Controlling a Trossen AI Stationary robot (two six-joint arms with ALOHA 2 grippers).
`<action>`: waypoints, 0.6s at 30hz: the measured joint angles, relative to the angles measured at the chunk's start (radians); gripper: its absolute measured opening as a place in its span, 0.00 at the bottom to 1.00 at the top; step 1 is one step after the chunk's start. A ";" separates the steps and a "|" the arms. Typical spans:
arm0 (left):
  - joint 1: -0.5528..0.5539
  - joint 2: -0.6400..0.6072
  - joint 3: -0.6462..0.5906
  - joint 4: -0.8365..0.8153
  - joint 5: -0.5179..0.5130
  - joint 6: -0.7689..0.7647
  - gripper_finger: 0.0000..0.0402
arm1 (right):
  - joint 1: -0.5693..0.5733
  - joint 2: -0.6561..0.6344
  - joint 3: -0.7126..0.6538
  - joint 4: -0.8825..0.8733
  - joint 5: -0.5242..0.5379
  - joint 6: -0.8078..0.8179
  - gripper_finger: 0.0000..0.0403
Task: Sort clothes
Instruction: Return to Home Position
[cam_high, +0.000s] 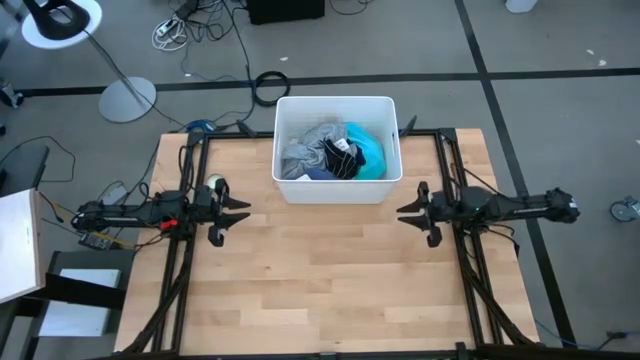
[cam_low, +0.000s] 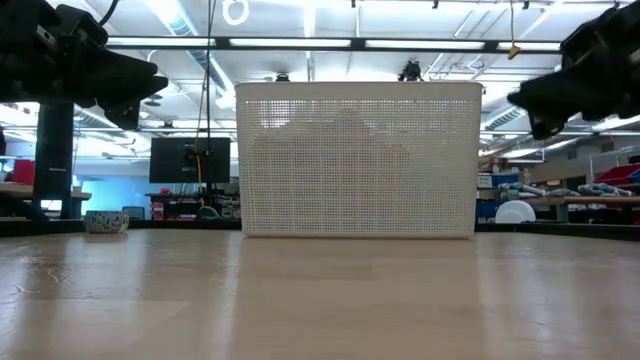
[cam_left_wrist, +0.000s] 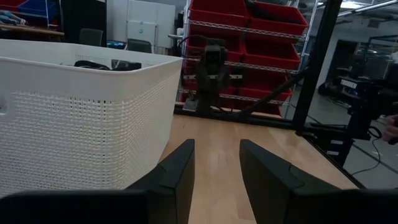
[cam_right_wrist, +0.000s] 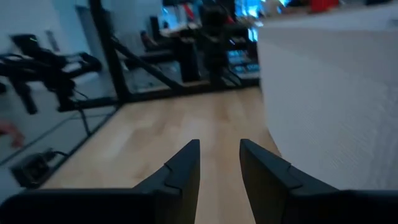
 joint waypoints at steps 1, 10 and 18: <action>0.000 0.000 0.000 0.000 0.000 0.000 0.33 | -0.003 -0.024 0.000 -0.003 -0.018 -0.007 0.28; 0.000 0.000 0.000 0.004 0.000 0.000 0.33 | -0.005 -0.059 0.002 -0.013 -0.025 -0.075 0.28; 0.000 0.000 0.000 0.007 0.000 0.000 0.33 | -0.040 -0.058 0.003 0.019 0.213 -0.155 0.29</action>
